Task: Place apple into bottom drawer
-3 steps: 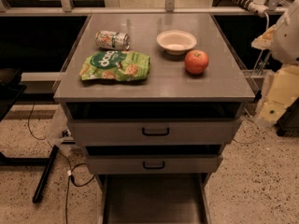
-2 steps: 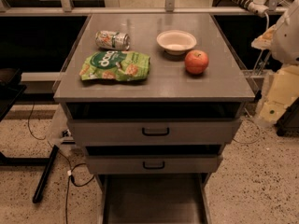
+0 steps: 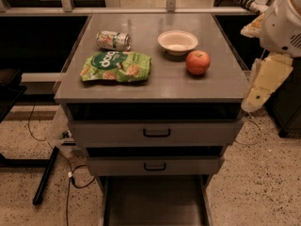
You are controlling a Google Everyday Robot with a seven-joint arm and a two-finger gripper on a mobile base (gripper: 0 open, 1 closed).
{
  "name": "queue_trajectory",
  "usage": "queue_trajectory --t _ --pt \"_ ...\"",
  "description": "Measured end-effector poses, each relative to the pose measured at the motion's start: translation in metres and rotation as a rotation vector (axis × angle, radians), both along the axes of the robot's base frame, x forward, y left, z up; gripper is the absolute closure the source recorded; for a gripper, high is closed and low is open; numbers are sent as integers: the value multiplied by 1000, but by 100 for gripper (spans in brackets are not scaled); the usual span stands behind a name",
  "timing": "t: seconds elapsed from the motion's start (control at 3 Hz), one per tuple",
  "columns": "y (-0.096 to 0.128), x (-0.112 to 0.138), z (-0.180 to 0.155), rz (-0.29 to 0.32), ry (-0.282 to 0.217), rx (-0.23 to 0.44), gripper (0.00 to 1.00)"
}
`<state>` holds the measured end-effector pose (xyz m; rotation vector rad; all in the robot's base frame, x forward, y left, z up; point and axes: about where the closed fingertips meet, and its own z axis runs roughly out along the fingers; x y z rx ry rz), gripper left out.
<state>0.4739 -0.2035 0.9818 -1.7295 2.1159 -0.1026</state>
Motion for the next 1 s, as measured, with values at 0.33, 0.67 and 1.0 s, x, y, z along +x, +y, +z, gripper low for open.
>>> queue_trajectory --t 0.33,0.67,1.0 --pt "9 38 1 56 -84 56 0" --pt "14 79 -1 136 -185 168 0" --pt "17 111 -11 192 -252 298 0"
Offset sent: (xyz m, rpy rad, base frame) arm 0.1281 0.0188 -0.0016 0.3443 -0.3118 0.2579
